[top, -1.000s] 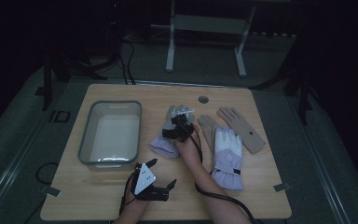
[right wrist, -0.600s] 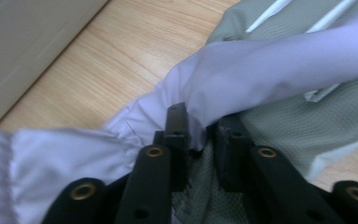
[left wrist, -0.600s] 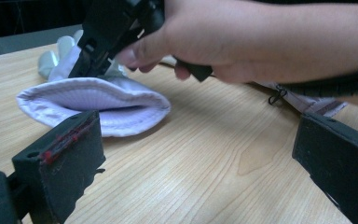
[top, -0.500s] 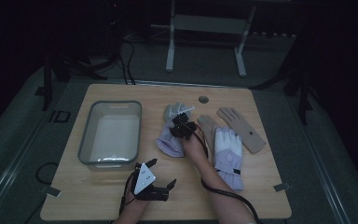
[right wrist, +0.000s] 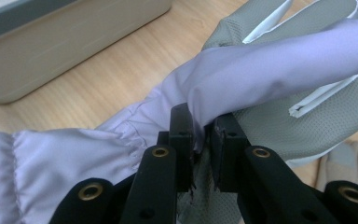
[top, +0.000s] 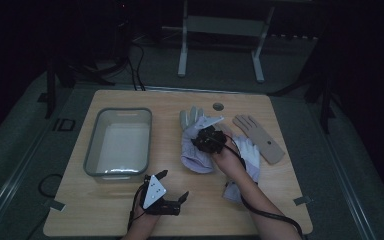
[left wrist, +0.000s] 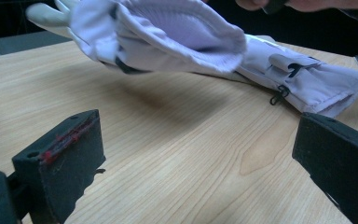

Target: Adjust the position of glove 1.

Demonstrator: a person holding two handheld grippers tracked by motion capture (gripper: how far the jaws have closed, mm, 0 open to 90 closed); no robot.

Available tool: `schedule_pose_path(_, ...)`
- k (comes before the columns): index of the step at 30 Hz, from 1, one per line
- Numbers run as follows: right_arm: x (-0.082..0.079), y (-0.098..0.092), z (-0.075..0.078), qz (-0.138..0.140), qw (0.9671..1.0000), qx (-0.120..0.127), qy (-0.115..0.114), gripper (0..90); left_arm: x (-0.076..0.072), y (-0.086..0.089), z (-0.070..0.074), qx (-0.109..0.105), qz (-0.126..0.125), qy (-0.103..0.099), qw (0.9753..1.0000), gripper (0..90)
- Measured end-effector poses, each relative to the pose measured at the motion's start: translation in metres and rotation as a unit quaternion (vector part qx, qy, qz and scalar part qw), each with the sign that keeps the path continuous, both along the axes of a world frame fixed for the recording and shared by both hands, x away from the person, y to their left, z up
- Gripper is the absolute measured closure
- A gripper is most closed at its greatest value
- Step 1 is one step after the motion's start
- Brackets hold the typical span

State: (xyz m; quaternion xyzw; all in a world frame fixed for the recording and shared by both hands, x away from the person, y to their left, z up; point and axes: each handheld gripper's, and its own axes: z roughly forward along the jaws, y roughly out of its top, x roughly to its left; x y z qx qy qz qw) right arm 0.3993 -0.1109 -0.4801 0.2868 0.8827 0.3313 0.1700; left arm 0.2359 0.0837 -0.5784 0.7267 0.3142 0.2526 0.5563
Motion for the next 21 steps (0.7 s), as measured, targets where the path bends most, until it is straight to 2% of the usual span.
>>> schedule_pose_path(2, -0.003, 0.000, -0.006, 0.002, 0.9999, -0.012, -0.003, 80.4, -0.001, -0.001, 0.000, 0.001, 0.001, -0.002, 1.0000, 2.1)
schedule_pose_path(7, 0.003, 0.002, -0.033, 0.003, 0.9992, -0.036, 0.019, 80.2, 0.000, 0.000, 0.000, 0.001, 0.001, -0.001, 1.0000, 2.1)
schedule_pose_path(10, 0.008, 0.004, -0.048, -0.002, 0.9985, -0.039, 0.039, 79.2, 0.000, 0.000, 0.000, -0.003, 0.001, 0.003, 1.0000, 2.1)
schedule_pose_path(12, 0.010, 0.004, -0.052, -0.007, 0.9986, -0.030, 0.044, 77.1, 0.000, 0.000, 0.000, -0.003, 0.000, 0.004, 1.0000, 2.1)
schedule_pose_path(19, 0.009, 0.003, -0.059, -0.019, 0.9978, -0.021, 0.060, 51.2, 0.000, 0.000, 0.000, -0.002, -0.001, 0.004, 1.0000, 2.1)
schedule_pose_path(21, 0.010, 0.004, -0.060, -0.020, 0.9972, -0.012, 0.070, 45.9, 0.001, 0.000, 0.000, -0.001, -0.001, 0.005, 1.0000, 2.1)
